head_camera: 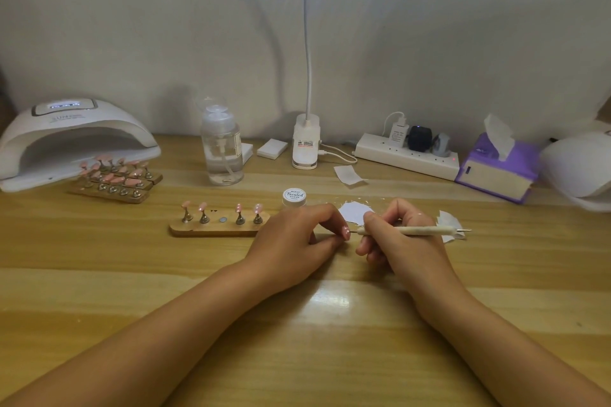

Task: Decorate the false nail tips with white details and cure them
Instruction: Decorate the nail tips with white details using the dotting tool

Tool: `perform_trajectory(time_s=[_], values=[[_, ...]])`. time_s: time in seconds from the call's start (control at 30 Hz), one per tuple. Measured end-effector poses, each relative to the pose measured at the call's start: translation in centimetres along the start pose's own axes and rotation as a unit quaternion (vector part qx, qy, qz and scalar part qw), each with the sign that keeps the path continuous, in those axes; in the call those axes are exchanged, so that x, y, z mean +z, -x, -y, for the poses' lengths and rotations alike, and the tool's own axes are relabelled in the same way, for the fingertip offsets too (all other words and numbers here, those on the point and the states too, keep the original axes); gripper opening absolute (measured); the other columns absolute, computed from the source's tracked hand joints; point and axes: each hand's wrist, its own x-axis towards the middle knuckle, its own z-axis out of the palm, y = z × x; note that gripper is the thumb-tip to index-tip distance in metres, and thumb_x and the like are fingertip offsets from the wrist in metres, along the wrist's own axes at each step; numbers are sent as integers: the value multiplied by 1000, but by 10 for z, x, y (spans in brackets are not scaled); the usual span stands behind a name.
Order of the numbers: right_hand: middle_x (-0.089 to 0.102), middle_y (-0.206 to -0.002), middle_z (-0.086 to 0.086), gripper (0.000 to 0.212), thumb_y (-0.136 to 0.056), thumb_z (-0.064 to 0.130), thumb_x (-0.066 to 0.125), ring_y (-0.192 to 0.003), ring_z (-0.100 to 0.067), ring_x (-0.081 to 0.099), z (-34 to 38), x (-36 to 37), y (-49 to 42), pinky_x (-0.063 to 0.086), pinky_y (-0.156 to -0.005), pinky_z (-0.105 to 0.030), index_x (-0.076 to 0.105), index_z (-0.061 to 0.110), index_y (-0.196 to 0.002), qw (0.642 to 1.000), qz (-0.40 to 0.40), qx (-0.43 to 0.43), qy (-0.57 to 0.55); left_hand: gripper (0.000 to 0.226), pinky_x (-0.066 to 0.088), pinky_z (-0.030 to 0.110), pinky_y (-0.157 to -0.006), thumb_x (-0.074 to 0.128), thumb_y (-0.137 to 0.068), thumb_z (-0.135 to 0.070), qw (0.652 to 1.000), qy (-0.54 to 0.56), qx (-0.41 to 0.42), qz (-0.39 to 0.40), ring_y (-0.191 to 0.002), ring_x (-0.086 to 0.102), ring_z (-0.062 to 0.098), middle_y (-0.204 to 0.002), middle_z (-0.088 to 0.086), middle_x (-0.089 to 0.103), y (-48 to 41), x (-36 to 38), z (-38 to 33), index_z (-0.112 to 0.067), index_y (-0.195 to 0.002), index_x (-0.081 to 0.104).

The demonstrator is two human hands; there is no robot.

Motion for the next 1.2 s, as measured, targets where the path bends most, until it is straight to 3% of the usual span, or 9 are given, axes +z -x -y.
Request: perform_trajectory(time_s=[0.2, 0.37, 1.2], values=[[64, -53, -6, 27, -94, 26, 65, -45, -9, 54, 2, -2, 0, 44, -45, -17, 53, 6, -81, 997, -26, -11, -78, 23, 29, 18, -54, 68, -89, -23, 1000, 10, -2, -1, -59, 54, -2, -73, -47, 53, 0, 1, 2, -44, -82, 59], [69, -59, -11, 22, -92, 13, 63, -47, -10, 57, 0, -1, 0, 47, -48, -18, 50, 8, -76, 999, 5, -1, -47, 24, 29, 19, -53, 69, -87, -23, 1000, 2, 7, -8, -58, 54, -2, -70, -48, 52, 0, 3, 4, -44, -81, 59], [70, -60, -13, 21, -92, 14, 63, -50, -11, 57, -1, 0, 0, 45, -48, -17, 50, 7, -77, 1000, 15, -12, -14, 16, 30, 22, -54, 69, -87, -20, 1000, 16, 6, -6, -55, 53, -3, -67, -47, 51, 1, 3, 5, -35, -85, 66]])
